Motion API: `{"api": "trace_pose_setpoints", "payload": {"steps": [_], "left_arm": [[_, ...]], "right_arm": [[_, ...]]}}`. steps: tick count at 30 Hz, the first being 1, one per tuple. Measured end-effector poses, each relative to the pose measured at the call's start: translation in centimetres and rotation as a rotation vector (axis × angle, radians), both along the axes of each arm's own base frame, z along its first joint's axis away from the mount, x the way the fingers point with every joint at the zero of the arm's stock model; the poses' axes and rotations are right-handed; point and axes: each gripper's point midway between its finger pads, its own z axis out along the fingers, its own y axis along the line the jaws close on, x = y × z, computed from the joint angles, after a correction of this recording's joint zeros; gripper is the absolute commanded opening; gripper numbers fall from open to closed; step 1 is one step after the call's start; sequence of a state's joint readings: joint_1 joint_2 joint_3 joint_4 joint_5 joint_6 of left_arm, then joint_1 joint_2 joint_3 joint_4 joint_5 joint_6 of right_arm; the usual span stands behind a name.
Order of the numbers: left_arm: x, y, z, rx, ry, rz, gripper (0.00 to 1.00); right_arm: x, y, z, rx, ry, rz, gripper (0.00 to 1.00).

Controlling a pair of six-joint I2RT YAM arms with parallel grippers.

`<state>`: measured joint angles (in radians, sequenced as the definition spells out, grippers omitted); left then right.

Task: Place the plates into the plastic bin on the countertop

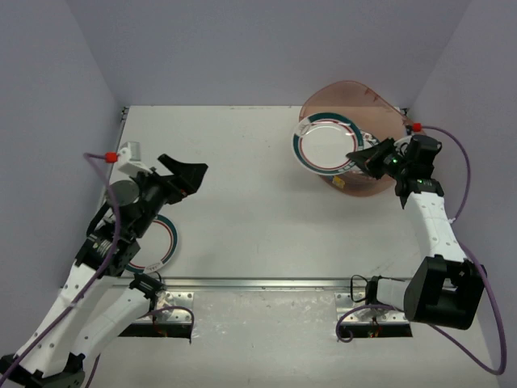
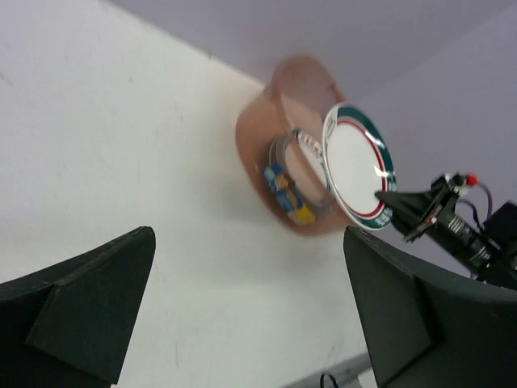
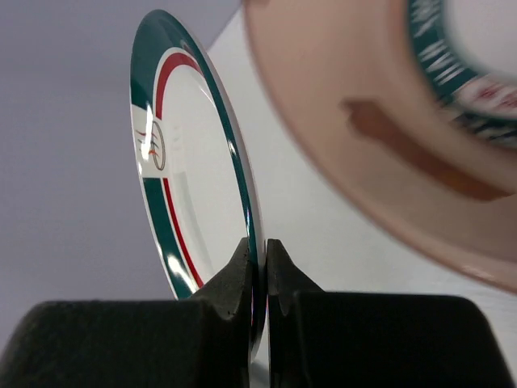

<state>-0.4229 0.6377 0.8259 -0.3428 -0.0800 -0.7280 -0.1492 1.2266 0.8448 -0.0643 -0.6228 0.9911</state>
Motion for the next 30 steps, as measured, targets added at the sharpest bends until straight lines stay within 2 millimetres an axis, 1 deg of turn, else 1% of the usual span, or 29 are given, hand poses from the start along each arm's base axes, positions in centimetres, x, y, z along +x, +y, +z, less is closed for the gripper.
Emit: {"api": "trace_pose_setpoints", "payload": {"steps": [1, 3, 5, 7, 9, 11, 12, 14, 15, 16, 17, 19, 20, 21, 22, 23, 26, 27, 28, 30], "left_arm": [[-0.6, 1.4, 1.5, 0.01, -0.038, 0.05, 1.0], [-2.3, 4.1, 4.2, 0.05, -0.1, 0.136, 1.0], [-3.7, 6.1, 6.5, 0.076, -0.155, 0.196, 1.0], [-4.4, 7.4, 7.2, 0.12, -0.174, 0.238, 1.0], [-4.5, 8.1, 5.9, 0.194, -0.139, 0.25, 1.0], [-4.4, 8.4, 3.9, 0.266, -0.085, 0.248, 1.0], [-4.4, 8.5, 2.8, 0.303, -0.06, 0.246, 1.0], [-4.5, 9.0, 0.6, 0.372, -0.014, 0.247, 1.0], [-4.6, 9.3, -0.3, 0.401, 0.006, 0.249, 1.0], [-4.9, 9.7, -1.0, 0.425, 0.021, 0.254, 1.0], [-5.2, 10.1, -1.4, 0.442, 0.027, 0.261, 1.0], [-5.8, 10.9, -1.3, 0.449, 0.008, 0.286, 1.0], [-6.2, 11.3, -1.0, 0.446, -0.009, 0.303, 1.0], [-6.6, 11.8, -0.6, 0.437, -0.031, 0.324, 1.0], [-7.1, 12.4, -0.1, 0.425, -0.057, 0.351, 1.0], [-7.4, 12.8, 0.4, 0.411, -0.081, 0.375, 1.0], [-7.6, 13.7, 0.6, 0.397, -0.108, 0.423, 1.0], [-7.4, 13.8, 0.3, 0.4, -0.105, 0.433, 1.0], [-7.1, 13.8, -0.1, 0.407, -0.097, 0.441, 1.0], [-6.6, 13.7, -1.2, 0.426, -0.071, 0.444, 1.0]], "right_arm": [[1.0, -2.7, 0.2, -0.018, 0.011, -0.115, 0.0], [2.5, -6.5, 0.4, -0.061, 0.065, -0.325, 0.0], [3.8, -8.7, 0.7, -0.089, 0.099, -0.448, 0.0], [5.3, -10.4, 0.6, -0.102, 0.144, -0.545, 0.0], [6.8, -11.7, -0.7, -0.115, 0.21, -0.609, 0.0], [7.9, -12.7, -2.7, -0.137, 0.284, -0.654, 0.0], [8.2, -13.2, -3.8, -0.149, 0.319, -0.672, 0.0], [8.1, -13.7, -6.0, -0.171, 0.383, -0.691, 0.06], [8.0, -13.8, -7.0, -0.183, 0.415, -0.694, 0.1], [7.9, -13.9, -7.9, -0.196, 0.441, -0.689, 0.2], [7.8, -13.9, -8.5, -0.207, 0.461, -0.681, 0.34], [8.3, -13.8, -9.3, -0.223, 0.478, -0.652, 0.56], [8.7, -13.8, -9.3, -0.228, 0.478, -0.64, 0.73], [8.9, -13.7, -9.2, -0.232, 0.475, -0.623, 0.86], [9.0, -13.6, -9.1, -0.232, 0.473, -0.616, 0.94], [9.0, -13.6, -8.8, -0.235, 0.467, -0.61, 0.98], [8.1, -13.5, -8.1, -0.246, 0.486, -0.613, 0.99], [7.7, -13.6, -8.0, -0.252, 0.502, -0.617, 0.99], [7.2, -13.5, -7.4, -0.263, 0.525, -0.621, 0.99], [6.9, -13.5, -5.9, -0.279, 0.529, -0.629, 0.99]]}}
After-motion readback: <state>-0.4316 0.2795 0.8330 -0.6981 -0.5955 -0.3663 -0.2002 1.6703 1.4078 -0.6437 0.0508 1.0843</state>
